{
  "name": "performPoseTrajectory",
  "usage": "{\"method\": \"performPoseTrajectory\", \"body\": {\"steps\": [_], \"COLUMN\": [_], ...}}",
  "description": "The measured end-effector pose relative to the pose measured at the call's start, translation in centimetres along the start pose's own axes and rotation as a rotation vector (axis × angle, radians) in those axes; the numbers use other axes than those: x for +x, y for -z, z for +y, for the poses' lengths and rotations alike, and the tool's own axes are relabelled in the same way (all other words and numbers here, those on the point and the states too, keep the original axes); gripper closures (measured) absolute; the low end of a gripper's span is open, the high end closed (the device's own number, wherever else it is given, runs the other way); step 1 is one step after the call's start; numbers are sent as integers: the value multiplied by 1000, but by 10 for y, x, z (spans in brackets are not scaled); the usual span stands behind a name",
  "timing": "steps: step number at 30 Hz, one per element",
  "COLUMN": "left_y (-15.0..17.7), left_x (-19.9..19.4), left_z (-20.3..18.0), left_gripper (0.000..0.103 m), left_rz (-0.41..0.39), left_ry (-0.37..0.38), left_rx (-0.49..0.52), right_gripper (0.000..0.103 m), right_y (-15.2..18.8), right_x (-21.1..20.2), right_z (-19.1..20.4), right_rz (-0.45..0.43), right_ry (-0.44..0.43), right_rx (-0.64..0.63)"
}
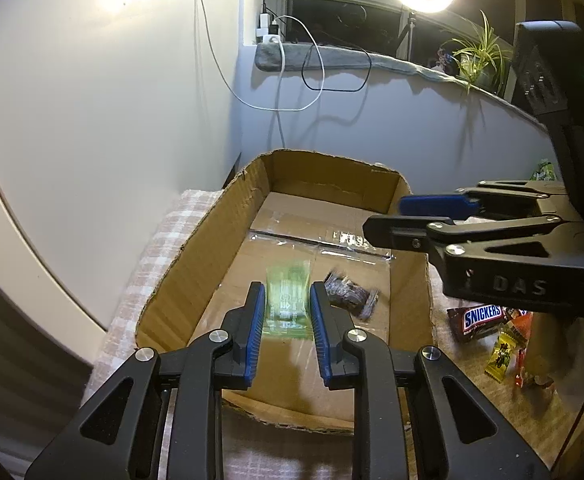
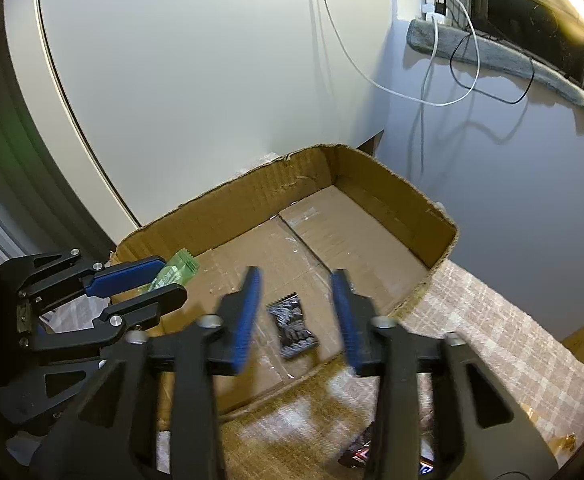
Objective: Organize snacks
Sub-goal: 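Carry the green packet into the box and open the left tool while the right tool drops the black packet, then move the left tool to the yellow packet while the right tool reaches the clear brown-snack bag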
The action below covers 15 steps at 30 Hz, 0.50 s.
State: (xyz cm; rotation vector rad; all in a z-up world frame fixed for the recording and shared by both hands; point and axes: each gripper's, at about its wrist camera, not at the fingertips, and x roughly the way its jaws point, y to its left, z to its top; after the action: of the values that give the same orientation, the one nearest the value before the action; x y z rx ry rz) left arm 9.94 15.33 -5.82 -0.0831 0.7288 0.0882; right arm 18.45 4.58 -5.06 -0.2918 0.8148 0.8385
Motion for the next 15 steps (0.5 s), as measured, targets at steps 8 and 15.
{"method": "performPoseTrajectory", "body": {"steps": [8, 15], "left_y": [-2, -2], "left_x": [-8, -25], "left_z": [-2, -15], "left_gripper": [73, 73], "left_rz": [-13, -41], "left_ry": [-17, -4], "left_rx": [-14, -9], "right_gripper": [50, 50], "right_y": [6, 22], "right_x": [-29, -66], "right_z": [-7, -24], "right_rz": [-39, -65], "right_ry": [10, 46], "right_rx": [22, 47]}}
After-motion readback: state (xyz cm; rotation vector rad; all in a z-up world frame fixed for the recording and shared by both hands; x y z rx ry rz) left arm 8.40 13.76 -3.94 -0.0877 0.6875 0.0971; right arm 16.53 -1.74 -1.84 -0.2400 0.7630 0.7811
